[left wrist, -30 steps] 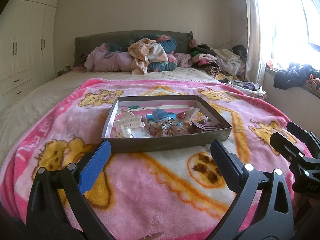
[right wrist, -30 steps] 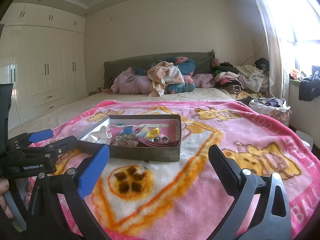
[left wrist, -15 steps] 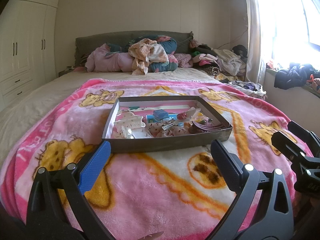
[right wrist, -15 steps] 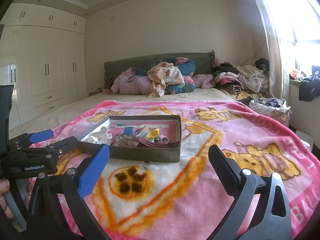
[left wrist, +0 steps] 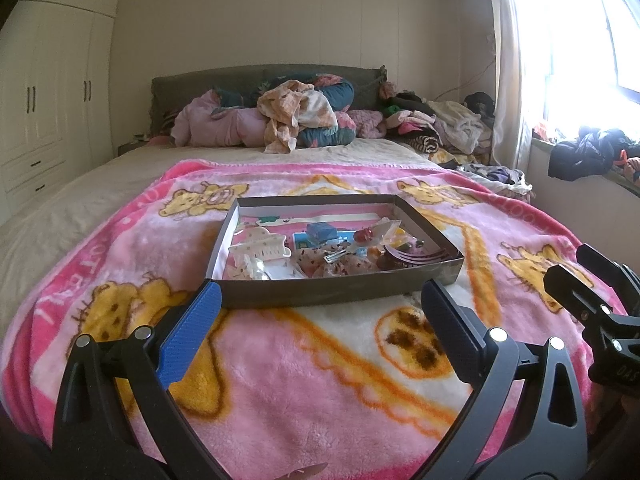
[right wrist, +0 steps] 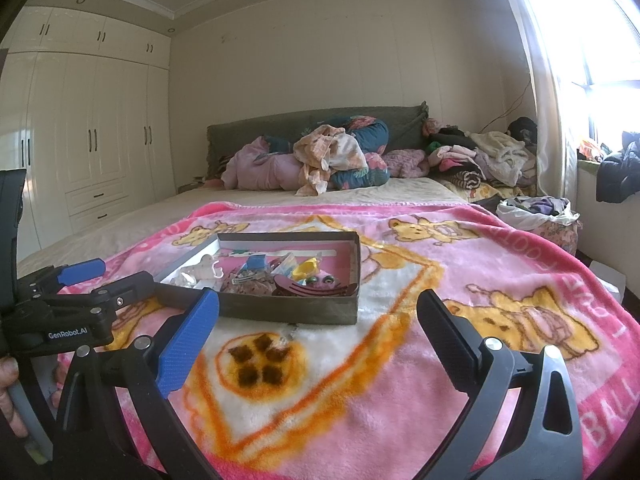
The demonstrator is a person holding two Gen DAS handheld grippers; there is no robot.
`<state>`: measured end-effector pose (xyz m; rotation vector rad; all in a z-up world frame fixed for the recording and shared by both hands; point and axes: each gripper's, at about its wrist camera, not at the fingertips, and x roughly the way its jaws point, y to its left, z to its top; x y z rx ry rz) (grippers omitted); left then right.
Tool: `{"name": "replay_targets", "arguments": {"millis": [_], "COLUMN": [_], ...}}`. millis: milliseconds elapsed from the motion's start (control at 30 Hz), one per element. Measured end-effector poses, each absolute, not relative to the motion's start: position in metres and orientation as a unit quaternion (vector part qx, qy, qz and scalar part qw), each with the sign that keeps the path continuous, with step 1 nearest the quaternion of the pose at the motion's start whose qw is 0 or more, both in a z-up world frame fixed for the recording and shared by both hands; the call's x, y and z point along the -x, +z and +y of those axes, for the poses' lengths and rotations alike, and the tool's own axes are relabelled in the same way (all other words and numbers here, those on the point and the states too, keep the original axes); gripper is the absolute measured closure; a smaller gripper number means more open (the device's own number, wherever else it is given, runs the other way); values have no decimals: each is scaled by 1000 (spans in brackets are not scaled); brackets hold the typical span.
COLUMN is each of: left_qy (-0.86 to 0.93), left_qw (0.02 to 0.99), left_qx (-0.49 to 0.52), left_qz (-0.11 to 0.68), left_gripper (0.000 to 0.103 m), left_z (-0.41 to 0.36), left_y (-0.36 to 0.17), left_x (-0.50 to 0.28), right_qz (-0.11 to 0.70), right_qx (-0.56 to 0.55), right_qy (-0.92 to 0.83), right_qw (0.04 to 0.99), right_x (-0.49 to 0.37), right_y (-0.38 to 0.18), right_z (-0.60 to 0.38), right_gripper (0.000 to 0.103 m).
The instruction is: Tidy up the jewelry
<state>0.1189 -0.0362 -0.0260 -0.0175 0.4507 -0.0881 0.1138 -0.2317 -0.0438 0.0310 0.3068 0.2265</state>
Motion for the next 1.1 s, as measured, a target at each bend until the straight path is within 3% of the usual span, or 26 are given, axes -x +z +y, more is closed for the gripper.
{"name": "replay_targets", "arguments": {"millis": [833,1100], "left_qy": [-33,77], "left_qw": [971,952], "left_qx": [20,23], "left_qz": [235,296], "left_gripper": [11,11], "left_z": [-25,51], "left_y": [-26,-51], "left_x": [-144,-218], "right_qz": [159,239], "right_qx": [-16,-48], "right_qy": [89,-9], "right_qw": [983,970], "right_x": [-116,-191], "right_y": [-41,-54], "right_z": [-250,-328], "right_gripper": [6,6]}}
